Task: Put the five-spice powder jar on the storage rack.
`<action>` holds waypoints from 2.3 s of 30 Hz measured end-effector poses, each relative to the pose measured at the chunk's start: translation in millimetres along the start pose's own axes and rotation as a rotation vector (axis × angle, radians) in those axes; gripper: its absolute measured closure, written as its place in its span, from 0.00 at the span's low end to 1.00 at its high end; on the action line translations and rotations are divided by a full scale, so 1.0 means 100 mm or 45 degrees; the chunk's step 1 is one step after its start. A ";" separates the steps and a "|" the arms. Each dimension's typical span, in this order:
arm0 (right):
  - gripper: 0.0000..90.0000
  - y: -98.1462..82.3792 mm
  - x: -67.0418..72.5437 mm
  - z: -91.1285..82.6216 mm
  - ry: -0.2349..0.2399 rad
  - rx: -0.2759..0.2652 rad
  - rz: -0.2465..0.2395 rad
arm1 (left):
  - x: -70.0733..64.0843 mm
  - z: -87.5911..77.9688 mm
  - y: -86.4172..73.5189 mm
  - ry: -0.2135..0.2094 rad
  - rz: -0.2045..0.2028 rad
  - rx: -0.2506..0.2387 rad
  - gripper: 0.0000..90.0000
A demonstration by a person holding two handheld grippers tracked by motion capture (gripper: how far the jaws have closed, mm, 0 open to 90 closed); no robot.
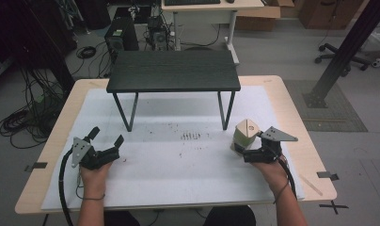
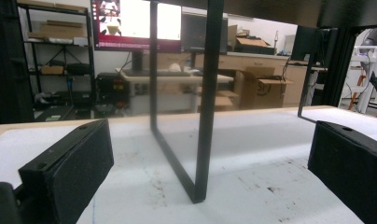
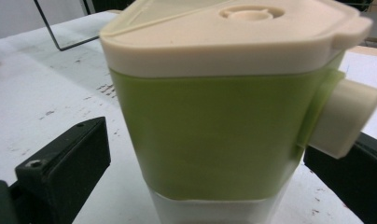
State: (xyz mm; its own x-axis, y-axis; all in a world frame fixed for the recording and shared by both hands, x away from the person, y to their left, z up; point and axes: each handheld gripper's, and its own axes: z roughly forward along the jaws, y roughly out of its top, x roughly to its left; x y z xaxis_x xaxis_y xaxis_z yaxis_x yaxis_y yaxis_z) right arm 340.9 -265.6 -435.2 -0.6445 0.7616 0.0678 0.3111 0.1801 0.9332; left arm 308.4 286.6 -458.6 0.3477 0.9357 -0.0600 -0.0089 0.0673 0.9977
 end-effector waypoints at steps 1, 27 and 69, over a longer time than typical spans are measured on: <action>0.00 0.00 0.00 0.01 -0.002 -0.003 0.002 | 0.00 0.00 0.00 0.000 -0.001 0.000 0.00; 0.13 -0.01 0.01 0.06 -0.012 -0.018 -0.017 | 0.00 0.00 0.00 0.002 0.001 -0.001 0.00; 0.32 -0.03 0.02 0.04 -0.057 -0.036 -0.038 | 0.00 0.00 0.00 0.001 -0.001 -0.003 0.00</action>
State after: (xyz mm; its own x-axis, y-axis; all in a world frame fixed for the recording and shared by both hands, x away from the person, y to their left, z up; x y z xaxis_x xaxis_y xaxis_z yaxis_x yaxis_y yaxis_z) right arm 341.8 -262.0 -439.1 -0.6207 0.7837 0.0247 0.2722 0.1859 0.9441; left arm 308.6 287.0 -458.5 0.3471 0.9358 -0.0610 -0.0107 0.0690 0.9976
